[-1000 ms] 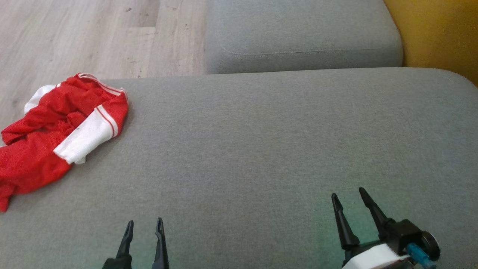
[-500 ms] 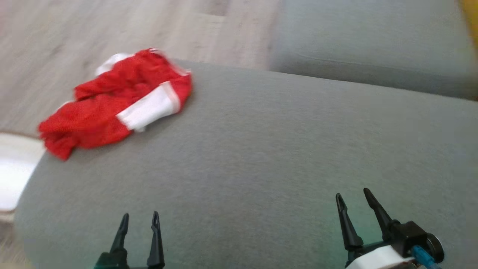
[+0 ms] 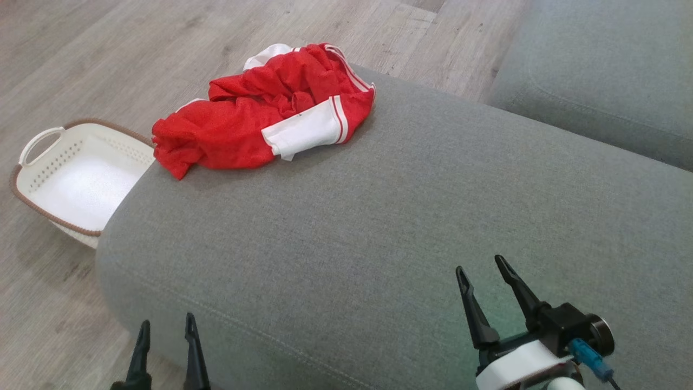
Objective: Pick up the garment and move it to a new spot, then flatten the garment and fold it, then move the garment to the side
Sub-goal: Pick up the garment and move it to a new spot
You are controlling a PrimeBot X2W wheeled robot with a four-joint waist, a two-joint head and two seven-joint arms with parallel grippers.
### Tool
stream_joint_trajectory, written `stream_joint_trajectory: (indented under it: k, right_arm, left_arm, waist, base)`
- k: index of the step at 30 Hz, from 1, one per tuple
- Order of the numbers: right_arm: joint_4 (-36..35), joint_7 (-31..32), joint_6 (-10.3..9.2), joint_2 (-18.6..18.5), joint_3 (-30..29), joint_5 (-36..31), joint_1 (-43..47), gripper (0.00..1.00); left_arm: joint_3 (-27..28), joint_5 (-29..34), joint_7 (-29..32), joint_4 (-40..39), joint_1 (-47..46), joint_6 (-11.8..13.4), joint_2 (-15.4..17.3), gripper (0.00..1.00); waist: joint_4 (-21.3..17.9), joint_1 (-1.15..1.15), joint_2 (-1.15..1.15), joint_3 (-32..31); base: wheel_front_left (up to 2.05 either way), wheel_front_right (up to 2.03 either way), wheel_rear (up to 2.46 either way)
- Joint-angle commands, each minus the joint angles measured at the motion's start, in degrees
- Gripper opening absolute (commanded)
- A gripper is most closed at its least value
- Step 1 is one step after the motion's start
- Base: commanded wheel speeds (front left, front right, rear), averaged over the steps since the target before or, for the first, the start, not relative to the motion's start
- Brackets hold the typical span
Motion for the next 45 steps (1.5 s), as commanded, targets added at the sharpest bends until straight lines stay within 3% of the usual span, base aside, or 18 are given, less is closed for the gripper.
stream_joint_trajectory:
  k: [1,8,16,19,23,27,32,39,45]
  right_arm:
    - [-1.3,-0.8,0.44,-0.5,1.5,-0.1,-2.2,1.00]
    - [-2.2,-0.8,0.44,-0.5,-0.8,-0.4,-1.0,1.00]
    - [-6.4,-0.8,0.44,-0.5,-4.0,-3.0,-0.8,1.00]
    - [-8.9,-0.2,0.44,-0.5,-5.2,-5.2,-2.5,1.00]
    - [-12.6,1.6,0.44,-0.5,-6.0,-7.7,-5.0,1.00]
    - [-15.3,3.4,0.44,-0.5,-6.4,-9.9,-7.4,1.00]
    - [-17.9,4.8,0.44,-0.5,-5.7,-11.7,-10.0,1.00]
    - [-21.9,5.8,0.44,-0.5,-5.7,-12.7,-11.5,1.00]
    - [-24.9,6.3,0.44,-0.5,-6.2,-13.0,-11.7,1.00]
  left_arm:
    - [2.3,-0.3,-0.7,-2.3,-2.2,0.5,0.1,1.00]
    - [3.8,-0.5,-0.6,-3.7,-3.1,0.7,2.1,1.00]
    - [9.9,-0.8,2.9,-14.7,-10.1,1.2,9.3,1.00]
    - [11.9,-1.2,6.4,-18.7,-17.2,-0.7,14.3,1.00]
    - [11.8,-2.3,11.5,-19.0,-30.5,-5.6,20.8,1.00]
    - [9.5,-3.9,15.2,-14.3,-45.1,-11.0,25.0,1.00]
    - [3.9,-6.4,19.5,-2.0,-60.6,-15.6,26.0,1.00]
    - [-5.3,-13.8,26.6,14.7,-69.4,-17.1,22.8,1.00]
    - [-12.3,-18.6,28.9,22.6,-71.3,-17.1,24.2,1.00]
  waist:
    - [0.0,-0.01,0.00,0.0]
    - [-0.3,-0.01,0.00,-0.4]
    - [-3.2,-0.01,0.00,3.8]
    - [-5.1,-0.01,0.00,7.4]
    - [-7.9,-0.01,0.00,12.0]
    - [-11.4,-0.01,0.00,16.7]
    - [-15.7,-0.01,0.00,21.7]
    - [-20.1,-0.01,0.00,27.3]
    - [-22.6,-0.01,0.00,31.5]
  base:
    - [0.00,0.00,0.00]
    - [0.00,0.00,0.00]
    - [0.00,0.00,0.00]
    - [0.00,0.00,0.00]
    - [0.00,0.00,0.00]
    - [0.00,0.00,0.00]
    - [0.00,0.00,0.00]
    - [0.00,0.00,0.00]
    - [0.00,0.00,0.00]
